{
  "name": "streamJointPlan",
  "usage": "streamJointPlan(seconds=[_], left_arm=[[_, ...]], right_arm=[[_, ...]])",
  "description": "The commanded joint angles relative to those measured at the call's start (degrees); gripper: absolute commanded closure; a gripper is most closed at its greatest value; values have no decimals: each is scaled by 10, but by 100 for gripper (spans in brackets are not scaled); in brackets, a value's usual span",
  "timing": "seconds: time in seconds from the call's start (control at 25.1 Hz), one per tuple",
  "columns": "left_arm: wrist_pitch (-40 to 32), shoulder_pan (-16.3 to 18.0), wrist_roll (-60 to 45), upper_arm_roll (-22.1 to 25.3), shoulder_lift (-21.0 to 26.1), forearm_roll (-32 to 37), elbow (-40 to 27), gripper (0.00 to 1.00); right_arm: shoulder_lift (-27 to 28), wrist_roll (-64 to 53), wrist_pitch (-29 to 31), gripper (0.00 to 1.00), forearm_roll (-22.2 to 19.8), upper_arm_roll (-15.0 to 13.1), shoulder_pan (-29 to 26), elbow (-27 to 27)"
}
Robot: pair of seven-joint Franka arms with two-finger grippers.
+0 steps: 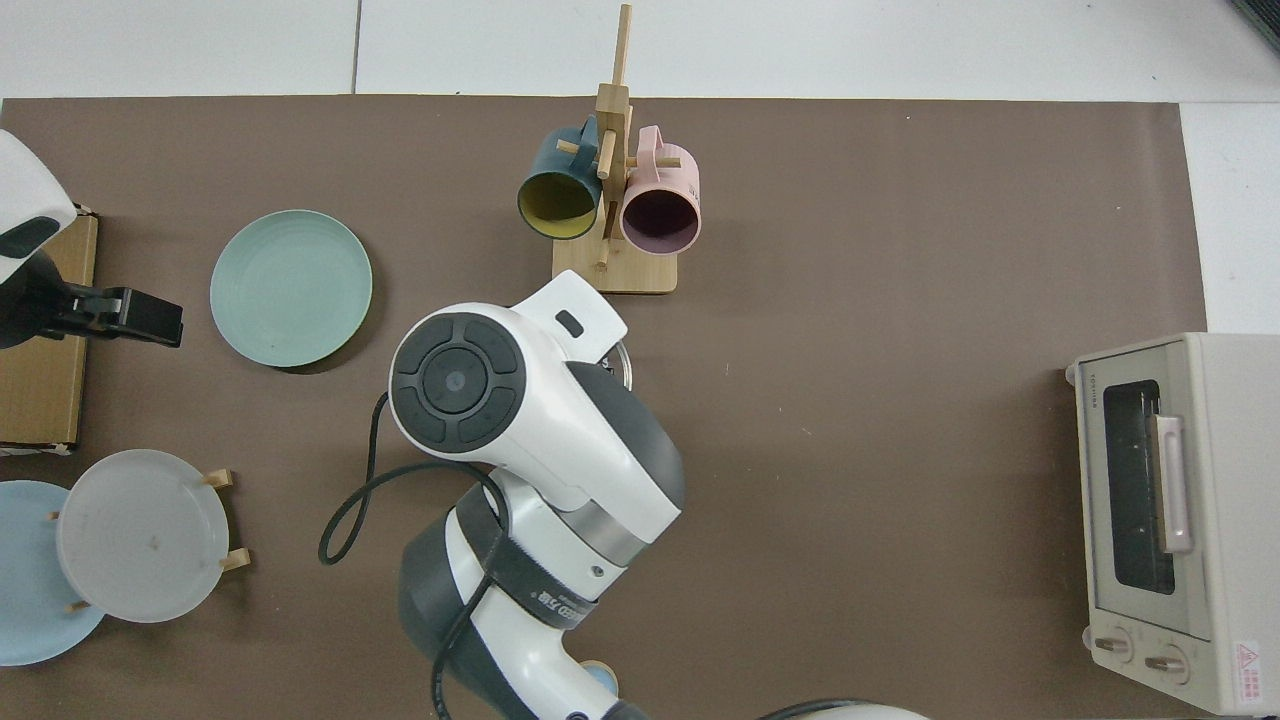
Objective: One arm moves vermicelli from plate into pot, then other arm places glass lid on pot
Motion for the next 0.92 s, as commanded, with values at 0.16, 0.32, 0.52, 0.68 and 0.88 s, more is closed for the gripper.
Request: streamJointPlan(seconds=[0.16, 0.32, 0.52, 0.68, 0.88], left_arm=[[-17, -8, -3, 2, -21, -1, -14, 0], [-22, -10, -29, 0, -21, -2, -15, 0], [-23, -10, -34, -4, -21, -2, -15, 0], [-20, -11, -36, -5, -21, -2, -15, 0], [-20, -11, -29, -7, -21, -3, -14, 0]], right_arm=[[43, 17, 53, 100, -36, -6, 27, 29], [41, 4, 101, 100, -47, -2, 17, 16], [28, -5, 131, 100, -47, -3, 19, -28], [24, -44, 160, 100, -39, -2, 16, -55], [23, -48, 163, 100, -38, -2, 17, -68]])
